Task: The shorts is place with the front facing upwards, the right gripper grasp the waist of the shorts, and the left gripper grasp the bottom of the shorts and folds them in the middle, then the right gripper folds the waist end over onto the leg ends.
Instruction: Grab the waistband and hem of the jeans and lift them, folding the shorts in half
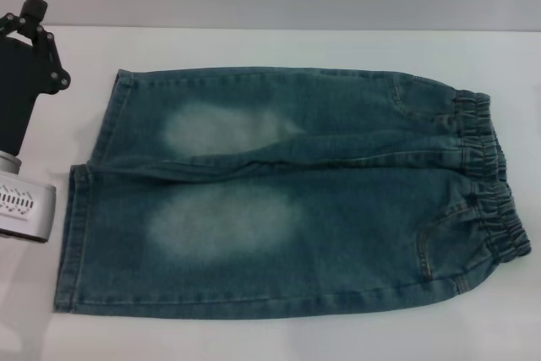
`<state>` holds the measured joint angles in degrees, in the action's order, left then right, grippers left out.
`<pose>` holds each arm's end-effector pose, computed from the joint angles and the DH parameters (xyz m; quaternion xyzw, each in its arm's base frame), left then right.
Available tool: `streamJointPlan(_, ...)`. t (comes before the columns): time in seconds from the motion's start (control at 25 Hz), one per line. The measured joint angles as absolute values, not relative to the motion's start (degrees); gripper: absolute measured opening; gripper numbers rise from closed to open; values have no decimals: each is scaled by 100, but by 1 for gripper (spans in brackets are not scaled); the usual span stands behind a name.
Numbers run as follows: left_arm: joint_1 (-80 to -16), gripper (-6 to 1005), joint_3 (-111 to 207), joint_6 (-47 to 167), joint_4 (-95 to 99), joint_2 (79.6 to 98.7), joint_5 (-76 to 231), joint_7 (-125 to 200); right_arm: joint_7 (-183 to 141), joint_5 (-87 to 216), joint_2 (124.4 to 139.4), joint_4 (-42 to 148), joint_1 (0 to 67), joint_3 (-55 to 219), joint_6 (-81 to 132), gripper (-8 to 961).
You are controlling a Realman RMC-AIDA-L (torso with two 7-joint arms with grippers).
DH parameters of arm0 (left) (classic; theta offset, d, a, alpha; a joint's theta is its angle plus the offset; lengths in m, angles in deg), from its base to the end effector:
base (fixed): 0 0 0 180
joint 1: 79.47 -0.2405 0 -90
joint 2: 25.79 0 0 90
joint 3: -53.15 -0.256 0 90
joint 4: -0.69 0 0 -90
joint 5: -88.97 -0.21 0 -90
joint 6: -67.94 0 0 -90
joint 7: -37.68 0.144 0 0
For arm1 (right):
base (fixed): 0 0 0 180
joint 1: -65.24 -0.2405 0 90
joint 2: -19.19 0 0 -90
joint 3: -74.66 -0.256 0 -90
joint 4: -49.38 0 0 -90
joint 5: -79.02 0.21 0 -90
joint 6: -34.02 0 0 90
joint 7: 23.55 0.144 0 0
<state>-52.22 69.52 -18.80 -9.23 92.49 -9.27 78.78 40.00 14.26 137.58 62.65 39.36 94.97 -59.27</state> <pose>-0.2894 0.3210 0.0055 -0.6543 0.1427 -0.1251 0.7320 0.3008 0.3224 0.0798 -0.6051 0.2641 0.6194 0.4248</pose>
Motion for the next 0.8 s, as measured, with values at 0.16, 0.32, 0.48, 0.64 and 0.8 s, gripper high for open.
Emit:
streamJointPlan(0.16,-5188,-1,6774,-1899,-835,9246,-967,8142,3971,1426,13762,6265,3906,9496,-5889,0)
streamJointPlan(0.32,-5129,9,6707,-1902,-719,9246,-1150,8468,3953,1425,13780,6265,3889,9492,-5825,0)
streamJointPlan(0.48,-5085,19,6706,-1919,-625,9241,-1222,8562,3948,1426,13787,6231,3876,9474,-5788,-1)
streamJointPlan(0.64,-5046,30,6705,-2006,-573,9233,-1248,8624,3945,1427,13783,6154,3857,9406,-5741,-1)
streamJointPlan(0.8,-5027,40,6704,-2140,-518,9235,-1408,8632,3944,1430,13784,6142,3848,9396,-5688,-1)
